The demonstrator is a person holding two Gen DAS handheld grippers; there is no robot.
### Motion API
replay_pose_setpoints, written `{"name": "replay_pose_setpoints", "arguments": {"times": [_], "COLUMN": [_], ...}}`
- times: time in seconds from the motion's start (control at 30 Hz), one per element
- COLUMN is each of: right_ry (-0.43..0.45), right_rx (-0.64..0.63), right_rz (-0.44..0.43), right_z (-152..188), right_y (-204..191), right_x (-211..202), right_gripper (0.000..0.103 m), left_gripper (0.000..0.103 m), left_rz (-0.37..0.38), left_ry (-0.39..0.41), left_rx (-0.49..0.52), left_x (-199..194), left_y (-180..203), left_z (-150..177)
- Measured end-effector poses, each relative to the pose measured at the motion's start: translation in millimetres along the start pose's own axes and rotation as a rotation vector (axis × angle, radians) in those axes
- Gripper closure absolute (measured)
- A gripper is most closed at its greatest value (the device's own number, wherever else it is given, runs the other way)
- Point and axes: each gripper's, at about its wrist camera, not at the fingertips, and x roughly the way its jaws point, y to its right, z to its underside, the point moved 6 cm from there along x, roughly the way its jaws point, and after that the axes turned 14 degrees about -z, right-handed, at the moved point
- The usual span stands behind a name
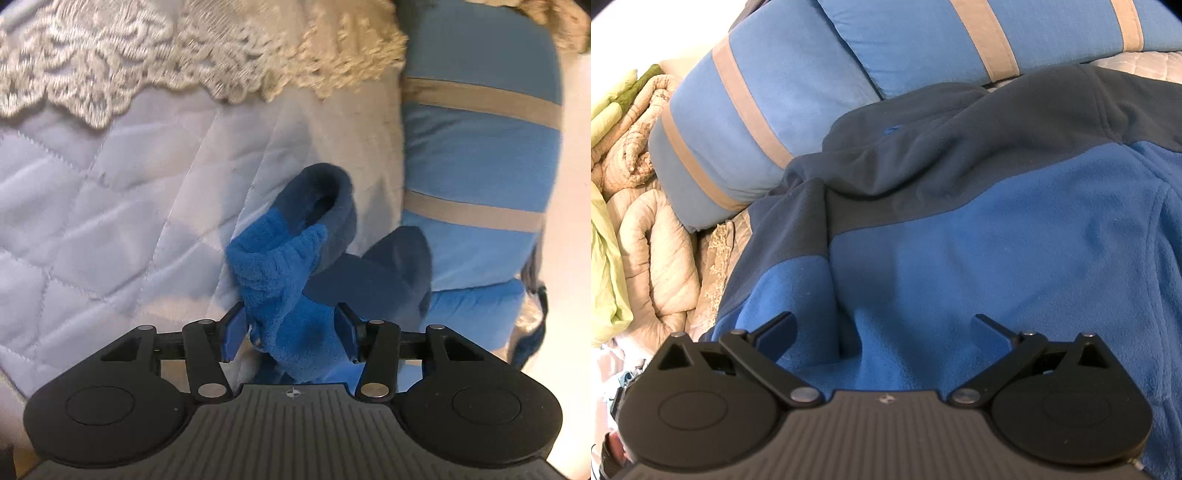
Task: Fold clothes
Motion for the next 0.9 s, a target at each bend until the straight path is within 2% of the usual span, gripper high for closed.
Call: {"name": "replay_pose_setpoints", "arguments": {"times": [0.1, 0.17, 0.3, 0.43, 0.5, 0.6, 0.67, 0.73, 0.77, 0.8, 0.9], "right_ry": [0.0, 0.0, 0.0, -0.003, -0.004, -0.01, -0.007, -0.001, 0.001, 0.003, 0.003], "right_rx": [0.0, -0.002, -0.007, -0.029, -0.04, -0.055, -0.059, -0.06, -0.058, -0.055, -0.047], "right_rz": [-0.002, -0.002, -0.003, -0.009, -0.012, -0.014, -0.02, -0.026, -0.029, -0.035, -0.065], "right_z": [0, 0, 0, 1, 2, 3, 3, 2, 2, 1, 1], "right_y": [0, 0, -1, -6, -8, -11, -13, -14, -15, -16, -20], "right_x": [0, 0, 0, 0, 1, 2, 0, -1, -1, -1, -1], "right_gripper": [0.0, 0.0, 0.0, 0.0, 0.0, 0.0, 0.0, 0.0, 0.0, 0.0, 0.0], "left_gripper": [0.07, 0.088, 0.093, 0.094, 0.094, 0.094, 0.094, 0.094, 0.094, 0.095, 0.095], "left_rz": [0.051, 0.075, 0.093, 0.086, 0.084, 0.077, 0.093, 0.088, 0.069, 0.043, -0.061], "left_ry": [0.016, 0.029, 0.081, 0.184, 0.272, 0.443, 0.616, 0.759, 0.793, 0.813, 0.773], "left_rx": [0.005, 0.004, 0.028, 0.11, 0.15, 0.222, 0.277, 0.276, 0.231, 0.172, -0.073], "left_x": [-3, -2, -16, -52, -88, -161, -226, -274, -286, -292, -270], "left_y": [-6, -8, -7, 24, 40, 59, 58, 36, 13, -13, -102], "left_z": [0, -1, -9, -34, -53, -83, -96, -102, -107, -112, -127]}}
